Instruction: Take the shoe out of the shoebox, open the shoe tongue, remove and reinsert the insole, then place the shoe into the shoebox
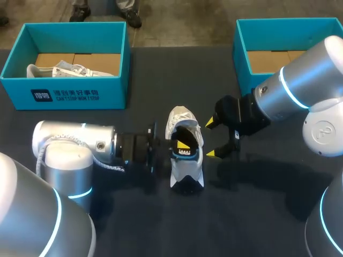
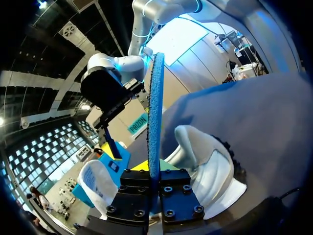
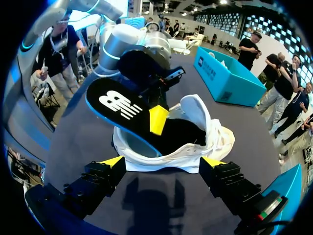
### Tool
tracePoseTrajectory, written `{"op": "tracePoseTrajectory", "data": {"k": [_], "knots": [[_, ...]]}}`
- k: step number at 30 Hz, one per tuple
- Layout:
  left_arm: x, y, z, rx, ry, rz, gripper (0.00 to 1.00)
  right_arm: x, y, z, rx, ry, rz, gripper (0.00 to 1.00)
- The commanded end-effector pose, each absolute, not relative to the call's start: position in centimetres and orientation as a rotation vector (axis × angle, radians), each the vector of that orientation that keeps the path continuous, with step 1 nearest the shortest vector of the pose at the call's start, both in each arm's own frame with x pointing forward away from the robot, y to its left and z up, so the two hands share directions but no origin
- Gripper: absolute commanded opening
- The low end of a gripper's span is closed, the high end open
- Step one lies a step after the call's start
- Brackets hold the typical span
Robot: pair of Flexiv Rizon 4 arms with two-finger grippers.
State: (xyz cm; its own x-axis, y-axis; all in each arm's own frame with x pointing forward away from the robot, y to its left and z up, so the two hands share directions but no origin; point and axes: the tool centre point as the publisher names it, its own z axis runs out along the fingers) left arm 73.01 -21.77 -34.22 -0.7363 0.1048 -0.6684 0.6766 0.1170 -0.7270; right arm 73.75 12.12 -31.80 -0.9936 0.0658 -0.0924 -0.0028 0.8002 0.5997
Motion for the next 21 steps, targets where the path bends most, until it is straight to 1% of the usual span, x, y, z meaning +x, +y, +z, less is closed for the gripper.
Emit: {"op": "tracePoseTrajectory", "data": {"k": [1,6,7,8,12,14,17,19,21], "knots": [[74.3,-22.7,-34.8,0.767,1.963,-1.654,0.0,73.6,12.3,-31.8,0.055,2.877,0.949,1.0],[74.0,-22.7,-34.2,0.744,1.944,-1.665,0.0,73.6,12.3,-31.8,0.055,2.877,0.949,1.0],[73.8,-22.6,-34.0,0.748,1.939,-1.661,0.12,73.6,12.3,-31.8,0.055,2.877,0.949,1.0],[73.6,-22.5,-33.6,0.75,1.925,-1.67,0.46,73.6,12.3,-31.8,0.055,2.877,0.949,1.0],[73.2,-22.1,-32.5,0.751,1.899,-1.674,0.46,73.6,12.3,-31.8,0.055,2.877,0.949,1.0],[73.0,-21.9,-31.9,0.749,1.888,-1.674,0.41,73.6,12.3,-31.8,0.055,2.877,0.949,1.0],[72.6,-21.7,-31.2,0.751,1.867,-1.679,0.38,73.6,12.3,-31.8,0.055,2.877,0.949,1.0],[72.2,-21.5,-30.9,0.758,1.862,-1.679,0.33,73.6,12.3,-31.8,0.055,2.877,0.949,1.0],[71.9,-21.4,-30.9,0.757,1.869,-1.68,0.33,73.6,12.3,-31.8,0.055,2.877,0.949,1.0]]}}
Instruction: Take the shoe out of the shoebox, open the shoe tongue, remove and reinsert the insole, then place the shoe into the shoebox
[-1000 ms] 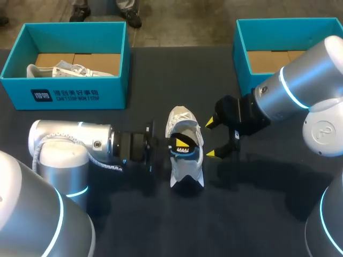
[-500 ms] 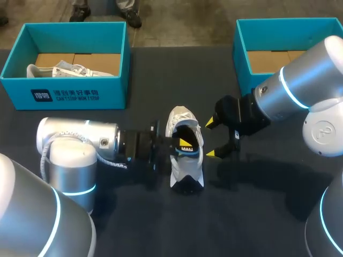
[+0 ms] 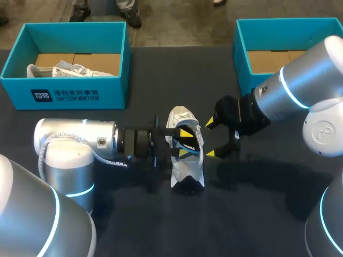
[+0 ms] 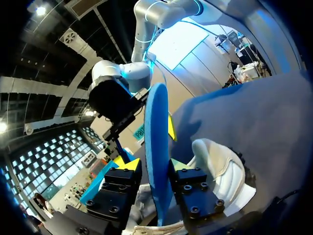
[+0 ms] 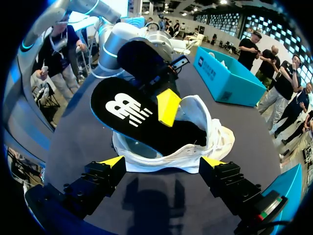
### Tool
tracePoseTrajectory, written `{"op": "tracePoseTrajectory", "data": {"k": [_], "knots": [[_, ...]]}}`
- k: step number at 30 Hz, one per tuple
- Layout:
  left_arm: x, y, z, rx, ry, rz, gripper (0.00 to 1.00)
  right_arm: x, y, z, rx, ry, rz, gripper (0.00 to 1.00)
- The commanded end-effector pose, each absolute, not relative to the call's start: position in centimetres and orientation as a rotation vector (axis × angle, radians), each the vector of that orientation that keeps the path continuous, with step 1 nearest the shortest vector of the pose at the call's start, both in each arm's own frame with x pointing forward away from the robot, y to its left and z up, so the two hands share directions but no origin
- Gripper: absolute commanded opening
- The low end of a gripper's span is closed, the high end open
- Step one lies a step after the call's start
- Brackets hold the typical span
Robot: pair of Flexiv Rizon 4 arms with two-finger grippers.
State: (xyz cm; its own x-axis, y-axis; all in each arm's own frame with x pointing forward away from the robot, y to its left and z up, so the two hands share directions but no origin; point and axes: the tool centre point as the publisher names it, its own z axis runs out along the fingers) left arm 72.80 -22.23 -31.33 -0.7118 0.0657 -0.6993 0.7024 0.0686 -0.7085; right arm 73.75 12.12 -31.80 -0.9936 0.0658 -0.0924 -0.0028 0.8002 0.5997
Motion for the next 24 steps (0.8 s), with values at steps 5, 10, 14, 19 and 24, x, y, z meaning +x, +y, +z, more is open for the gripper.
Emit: {"op": "tracePoseTrajectory", "data": {"k": [5,10,14,19,24], "knots": [[71.5,-21.5,-31.4,0.746,1.89,-1.698,0.0,73.6,12.3,-31.8,0.055,2.877,0.949,1.0],[72.1,-22.1,-33.0,0.738,1.916,-1.699,0.0,73.6,12.3,-31.8,0.055,2.877,0.949,1.0],[72.6,-22.3,-33.7,0.74,1.919,-1.701,0.0,73.6,12.3,-31.8,0.055,2.877,0.949,1.0],[73.4,-22.4,-34.3,0.758,1.926,-1.686,0.0,73.6,12.3,-31.8,0.055,2.877,0.949,1.0],[74.2,-22.6,-34.8,0.772,1.938,-1.67,0.0,73.6,12.3,-31.8,0.055,2.877,0.949,1.0]]}}
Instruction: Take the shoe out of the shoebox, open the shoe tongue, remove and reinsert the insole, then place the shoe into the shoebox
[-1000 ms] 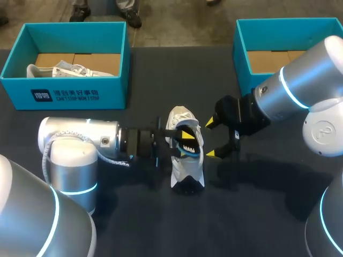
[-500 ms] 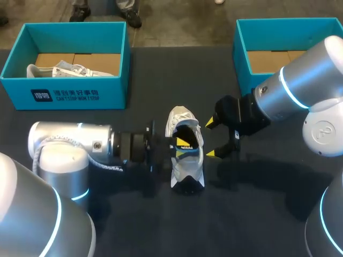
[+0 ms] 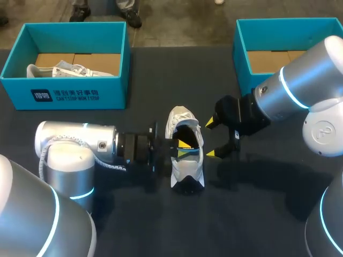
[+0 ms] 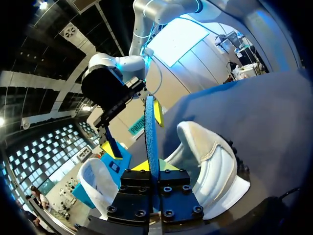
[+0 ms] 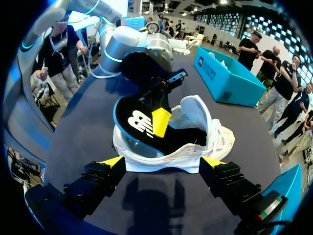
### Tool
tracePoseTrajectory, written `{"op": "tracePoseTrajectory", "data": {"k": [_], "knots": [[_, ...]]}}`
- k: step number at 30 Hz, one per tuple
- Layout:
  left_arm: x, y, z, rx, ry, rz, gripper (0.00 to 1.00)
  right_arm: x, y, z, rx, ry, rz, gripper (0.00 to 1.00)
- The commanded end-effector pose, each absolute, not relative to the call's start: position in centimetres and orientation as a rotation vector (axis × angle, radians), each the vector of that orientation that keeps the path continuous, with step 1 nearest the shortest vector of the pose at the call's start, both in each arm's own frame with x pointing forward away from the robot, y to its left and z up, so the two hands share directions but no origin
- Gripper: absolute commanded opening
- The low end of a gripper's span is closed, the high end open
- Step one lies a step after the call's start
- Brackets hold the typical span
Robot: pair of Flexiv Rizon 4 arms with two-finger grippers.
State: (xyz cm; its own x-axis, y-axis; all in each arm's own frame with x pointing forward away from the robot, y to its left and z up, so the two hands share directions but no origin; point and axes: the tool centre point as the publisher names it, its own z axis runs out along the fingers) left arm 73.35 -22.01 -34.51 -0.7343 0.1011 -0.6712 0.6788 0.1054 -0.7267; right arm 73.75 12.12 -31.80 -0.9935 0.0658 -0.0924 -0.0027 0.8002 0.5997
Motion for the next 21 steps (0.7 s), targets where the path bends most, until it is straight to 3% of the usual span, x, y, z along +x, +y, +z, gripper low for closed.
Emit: {"op": "tracePoseTrajectory", "data": {"k": [1,3,4,5,6,14,19,21], "knots": [[74.2,-22.7,-34.6,0.763,1.93,-1.671,0.0,73.6,12.3,-31.8,0.055,2.877,0.949,1.0],[74.0,-22.7,-34.2,0.755,1.921,-1.671,0.04,73.6,12.3,-31.8,0.055,2.877,0.949,1.0],[73.8,-22.6,-34.0,0.752,1.917,-1.673,0.34,73.6,12.3,-31.8,0.055,2.877,0.949,1.0],[73.6,-22.5,-33.8,0.753,1.917,-1.675,0.5,73.6,12.3,-31.8,0.055,2.877,0.949,1.0],[73.5,-22.3,-33.6,0.749,1.911,-1.681,0.32,73.6,12.3,-31.8,0.055,2.877,0.949,1.0],[72.2,-21.4,-31.8,0.749,1.884,-1.683,0.32,73.6,12.3,-31.8,0.055,2.877,0.949,1.0],[71.4,-21.2,-31.8,0.746,1.901,-1.69,0.21,73.6,12.3,-31.8,0.055,2.877,0.949,1.0],[71.2,-21.3,-32.3,0.749,1.914,-1.7,0.0,73.6,12.3,-31.8,0.055,2.877,0.949,1.0]]}}
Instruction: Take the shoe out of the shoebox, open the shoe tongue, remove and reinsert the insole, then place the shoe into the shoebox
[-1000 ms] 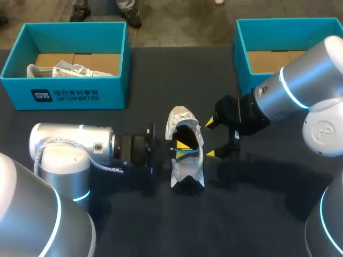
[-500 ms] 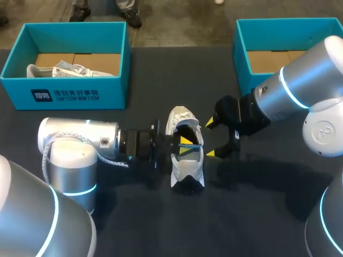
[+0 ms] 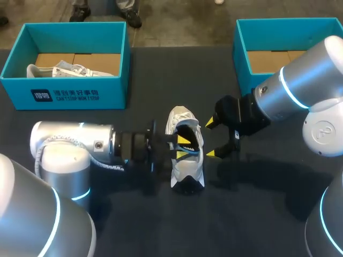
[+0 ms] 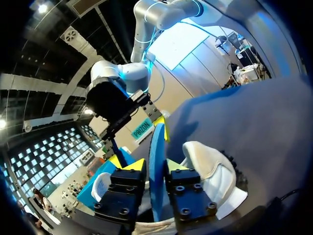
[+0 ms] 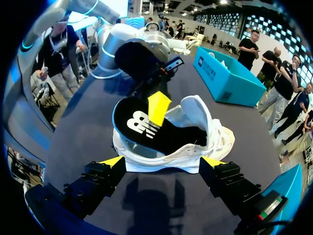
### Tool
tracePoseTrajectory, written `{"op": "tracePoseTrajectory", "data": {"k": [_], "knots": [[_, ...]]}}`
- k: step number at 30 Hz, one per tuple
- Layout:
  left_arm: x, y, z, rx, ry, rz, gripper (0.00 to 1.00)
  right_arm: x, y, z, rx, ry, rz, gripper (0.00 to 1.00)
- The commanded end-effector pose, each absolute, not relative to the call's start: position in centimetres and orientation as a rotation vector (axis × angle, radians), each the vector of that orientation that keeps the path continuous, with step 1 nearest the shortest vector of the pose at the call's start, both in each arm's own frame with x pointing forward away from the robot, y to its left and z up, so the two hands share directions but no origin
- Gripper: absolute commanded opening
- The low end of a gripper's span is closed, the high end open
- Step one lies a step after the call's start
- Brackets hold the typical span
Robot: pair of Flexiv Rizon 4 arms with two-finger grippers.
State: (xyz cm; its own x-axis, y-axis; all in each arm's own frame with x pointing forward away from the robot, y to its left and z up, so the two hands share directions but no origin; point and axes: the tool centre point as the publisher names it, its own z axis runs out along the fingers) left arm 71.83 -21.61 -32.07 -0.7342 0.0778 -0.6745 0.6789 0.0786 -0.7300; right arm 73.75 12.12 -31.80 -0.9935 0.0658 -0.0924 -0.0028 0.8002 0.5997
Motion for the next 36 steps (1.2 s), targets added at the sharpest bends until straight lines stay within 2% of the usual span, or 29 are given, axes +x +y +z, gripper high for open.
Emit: {"op": "tracePoseTrajectory", "data": {"k": [1,21,22,23,24,27,36], "knots": [[71.2,-21.3,-32.6,0.753,1.927,-1.697,0.0,73.6,12.3,-31.8,0.055,2.877,0.949,1.0],[73.8,-21.9,-35.4,0.837,1.953,-1.643,0.0,73.6,12.3,-31.8,0.055,2.877,0.949,1.0],[73.7,-21.8,-35.1,0.832,1.94,-1.645,0.04,73.6,12.3,-31.8,0.055,2.877,0.949,1.0],[73.6,-21.8,-34.7,0.824,1.929,-1.649,0.34,73.6,12.3,-31.8,0.055,2.877,0.949,1.0],[73.5,-21.8,-34.3,0.823,1.914,-1.654,0.45,73.6,12.3,-31.8,0.055,2.877,0.949,1.0],[73.3,-21.6,-33.2,0.816,1.886,-1.66,0.46,73.6,12.3,-31.8,0.055,2.877,0.949,1.0],[72.0,-20.8,-31.4,0.816,1.854,-1.657,0.4,73.6,12.3,-31.8,0.055,2.877,0.949,1.0]]}}
